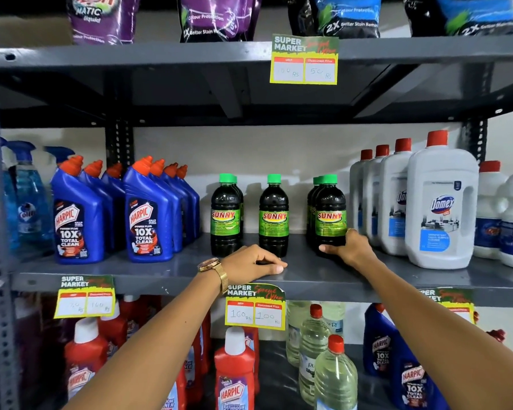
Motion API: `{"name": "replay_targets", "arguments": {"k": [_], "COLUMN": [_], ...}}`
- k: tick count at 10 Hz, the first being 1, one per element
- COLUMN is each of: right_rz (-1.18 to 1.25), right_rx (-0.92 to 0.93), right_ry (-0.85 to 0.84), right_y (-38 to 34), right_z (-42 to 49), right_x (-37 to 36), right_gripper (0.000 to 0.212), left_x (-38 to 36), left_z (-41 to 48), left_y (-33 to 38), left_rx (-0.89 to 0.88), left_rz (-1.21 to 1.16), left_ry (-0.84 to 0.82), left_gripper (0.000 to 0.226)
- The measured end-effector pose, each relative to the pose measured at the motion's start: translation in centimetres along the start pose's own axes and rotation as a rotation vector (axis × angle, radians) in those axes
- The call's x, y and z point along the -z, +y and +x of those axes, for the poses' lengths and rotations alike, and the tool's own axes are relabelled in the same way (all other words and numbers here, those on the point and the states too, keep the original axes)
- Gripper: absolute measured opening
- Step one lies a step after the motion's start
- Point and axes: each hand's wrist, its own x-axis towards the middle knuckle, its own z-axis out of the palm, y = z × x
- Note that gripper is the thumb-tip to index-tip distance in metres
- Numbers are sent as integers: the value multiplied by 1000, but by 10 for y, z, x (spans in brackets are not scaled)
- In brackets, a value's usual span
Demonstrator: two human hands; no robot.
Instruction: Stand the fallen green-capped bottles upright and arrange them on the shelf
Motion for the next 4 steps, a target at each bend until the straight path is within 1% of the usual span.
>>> {"name": "replay_targets", "arguments": {"k": [1,2,3,4], "right_rz": [25,95,396,572], "right_rx": [-2,-15,207,602], "right_ry": [-1,17,117,332], "right_y": [0,-4,-18,-32], "right_z": [-2,-9,-40,-81], "right_x": [-1,4,21,59], "right_gripper": [81,88,119,63], "left_x": [1,2,9,25], "left_z": [-2,-3,-7,-8], "left_y": [1,5,8,8], "left_rx": [3,-3,-28,-130], "left_rz": [0,24,77,334], "left_ry": [0,-34,-66,236], "left_gripper": [34,36,34,31]}}
